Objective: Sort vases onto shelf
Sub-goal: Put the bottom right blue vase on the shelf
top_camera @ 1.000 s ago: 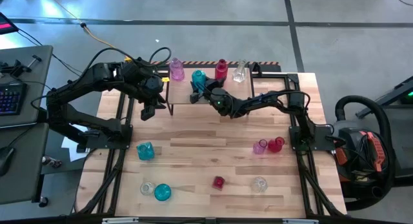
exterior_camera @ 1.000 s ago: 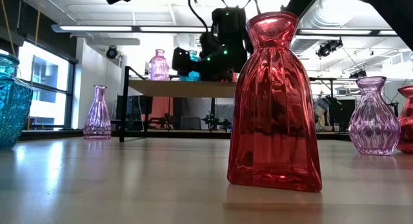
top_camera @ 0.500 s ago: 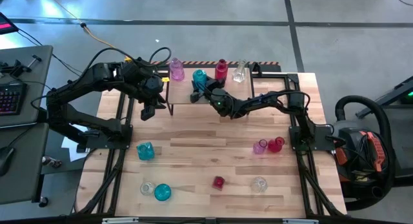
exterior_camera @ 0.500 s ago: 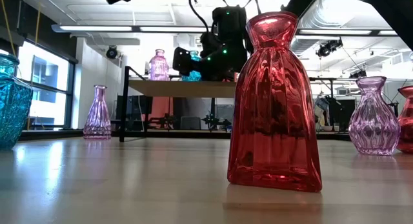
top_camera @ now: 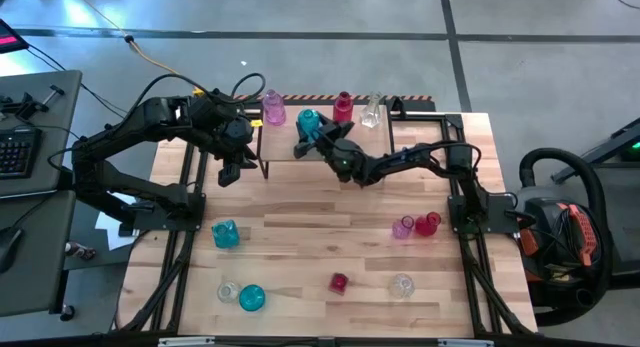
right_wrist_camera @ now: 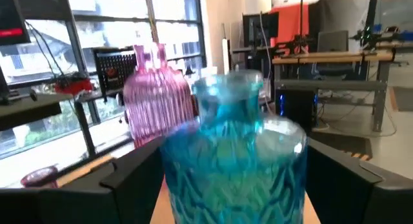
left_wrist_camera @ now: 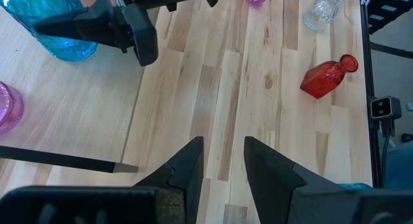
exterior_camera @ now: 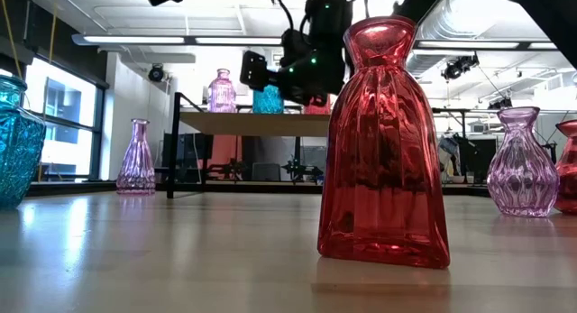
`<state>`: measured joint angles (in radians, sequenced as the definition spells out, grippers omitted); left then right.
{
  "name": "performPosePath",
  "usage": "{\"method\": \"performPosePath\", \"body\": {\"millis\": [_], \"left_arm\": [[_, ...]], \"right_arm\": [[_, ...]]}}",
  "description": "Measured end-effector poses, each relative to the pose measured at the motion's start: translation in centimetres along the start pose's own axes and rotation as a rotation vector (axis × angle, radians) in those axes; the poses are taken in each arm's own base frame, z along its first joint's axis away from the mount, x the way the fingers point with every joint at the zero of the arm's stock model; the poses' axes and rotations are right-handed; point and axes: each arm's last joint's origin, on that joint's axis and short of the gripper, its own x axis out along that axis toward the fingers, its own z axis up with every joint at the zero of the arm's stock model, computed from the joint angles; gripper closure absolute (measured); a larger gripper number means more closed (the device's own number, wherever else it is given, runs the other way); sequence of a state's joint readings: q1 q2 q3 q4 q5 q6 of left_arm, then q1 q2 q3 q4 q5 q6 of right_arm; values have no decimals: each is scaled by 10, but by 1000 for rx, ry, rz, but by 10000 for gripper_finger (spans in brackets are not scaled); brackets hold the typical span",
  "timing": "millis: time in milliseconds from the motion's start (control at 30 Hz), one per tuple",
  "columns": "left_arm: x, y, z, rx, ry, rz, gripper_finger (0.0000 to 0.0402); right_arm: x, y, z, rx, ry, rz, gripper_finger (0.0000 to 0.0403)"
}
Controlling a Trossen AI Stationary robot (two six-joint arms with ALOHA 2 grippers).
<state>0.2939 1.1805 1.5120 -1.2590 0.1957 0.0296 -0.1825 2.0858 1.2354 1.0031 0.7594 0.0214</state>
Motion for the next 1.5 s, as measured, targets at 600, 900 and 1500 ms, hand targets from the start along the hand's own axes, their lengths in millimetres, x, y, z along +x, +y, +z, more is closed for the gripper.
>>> {"method": "performPosePath", "body": {"millis": [600, 900, 1500], "left_arm": [[0, 0, 0, 0, 0, 0, 298], [0, 0, 0, 0, 0, 0, 298], [0, 0, 0, 0, 0, 0, 298]], "right_arm": [[-16, 9, 46, -106, -59, 37, 90], [-57, 43, 49, -168, 11, 37, 91], [-43, 28, 21, -51, 230, 105, 91]]}}
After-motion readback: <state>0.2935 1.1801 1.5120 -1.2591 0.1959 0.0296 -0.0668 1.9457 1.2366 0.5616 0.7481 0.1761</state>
